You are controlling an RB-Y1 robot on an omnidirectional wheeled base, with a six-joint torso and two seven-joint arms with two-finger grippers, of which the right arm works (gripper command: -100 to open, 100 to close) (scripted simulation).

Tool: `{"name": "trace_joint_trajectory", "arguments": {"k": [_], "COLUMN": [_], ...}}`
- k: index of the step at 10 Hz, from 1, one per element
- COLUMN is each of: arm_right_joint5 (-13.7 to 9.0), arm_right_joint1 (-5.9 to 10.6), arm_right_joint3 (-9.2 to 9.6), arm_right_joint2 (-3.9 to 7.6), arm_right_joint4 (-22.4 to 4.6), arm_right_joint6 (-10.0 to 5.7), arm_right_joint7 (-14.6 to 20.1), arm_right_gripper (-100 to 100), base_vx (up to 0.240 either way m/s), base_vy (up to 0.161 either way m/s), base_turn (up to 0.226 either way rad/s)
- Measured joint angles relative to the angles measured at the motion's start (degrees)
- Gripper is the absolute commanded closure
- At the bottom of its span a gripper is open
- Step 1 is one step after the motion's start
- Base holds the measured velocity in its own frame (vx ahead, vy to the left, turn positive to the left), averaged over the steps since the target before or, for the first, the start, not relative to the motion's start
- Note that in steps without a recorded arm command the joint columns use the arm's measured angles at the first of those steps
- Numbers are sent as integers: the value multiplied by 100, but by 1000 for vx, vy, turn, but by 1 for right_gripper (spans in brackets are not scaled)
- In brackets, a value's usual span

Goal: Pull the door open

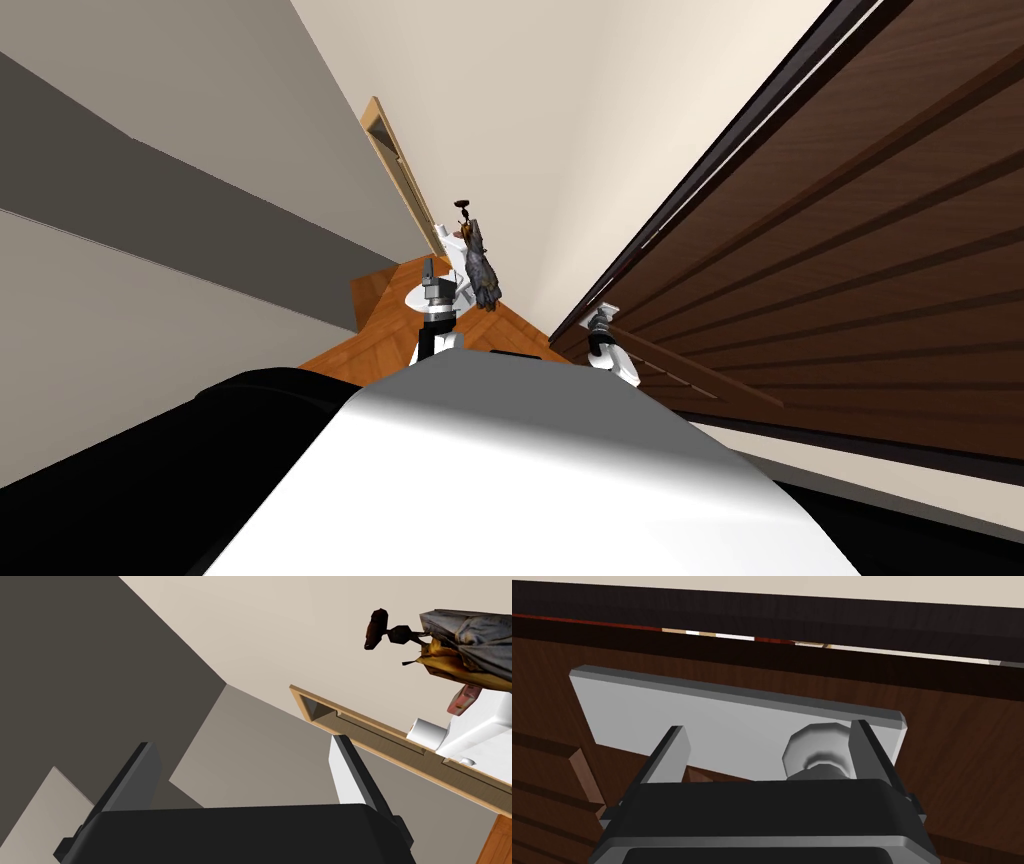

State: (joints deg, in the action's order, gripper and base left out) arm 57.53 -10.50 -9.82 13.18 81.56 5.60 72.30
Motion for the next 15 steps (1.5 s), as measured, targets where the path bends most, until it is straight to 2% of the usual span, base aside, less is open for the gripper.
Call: {"name": "trace_joint_trajectory", "arguments": {"k": [1, 2, 4, 5, 6, 7, 9, 10, 11, 12, 13, 14, 15], "arm_right_joint5": [-130, -289, -546, -723, -872, -1021, -1367, -1504, -1655, -1823, -1934, -2027, -2060], "arm_right_joint1": [26, 15, 32, 16, 32, 3, 62, 89, 94, 110, 218, 171, 126], "arm_right_joint3": [-92, -90, -133, -97, -109, -45, -118, -123, -182, -194, -280, -287, -271], "arm_right_joint2": [-47, -41, -107, -80, -105, -63, -91, -114, -165, -165, -239, -201, -187], "arm_right_joint4": [-57, -55, -60, -16, -22, 39, -18, -27, -39, -46, -182, -173, -121], "arm_right_joint6": [-164, -213, -302, -327, -348, -299, -474, -486, -605, -678, -765, -829, -830], "arm_right_joint7": [104, 145, 236, 336, 363, 383, 578, 601, 693, 784, 773, 784, 800], "arm_right_gripper": [100, 100, 100, 100, 100, 100, 100, 100, 100, 100, 100, 100, 100], "base_vx": [-25, 0, -33, -22, -7, -33, -27, -33, -40, -23, -8, -1, 1], "base_vy": [6, 0, -3, -1, 0, 0, 0, -2, 3, 3, 1, 1, 3], "base_turn": [-1, 0, 7, 5, -1, 5, -4, 0, 2, -4, 21, -11, -11]}}
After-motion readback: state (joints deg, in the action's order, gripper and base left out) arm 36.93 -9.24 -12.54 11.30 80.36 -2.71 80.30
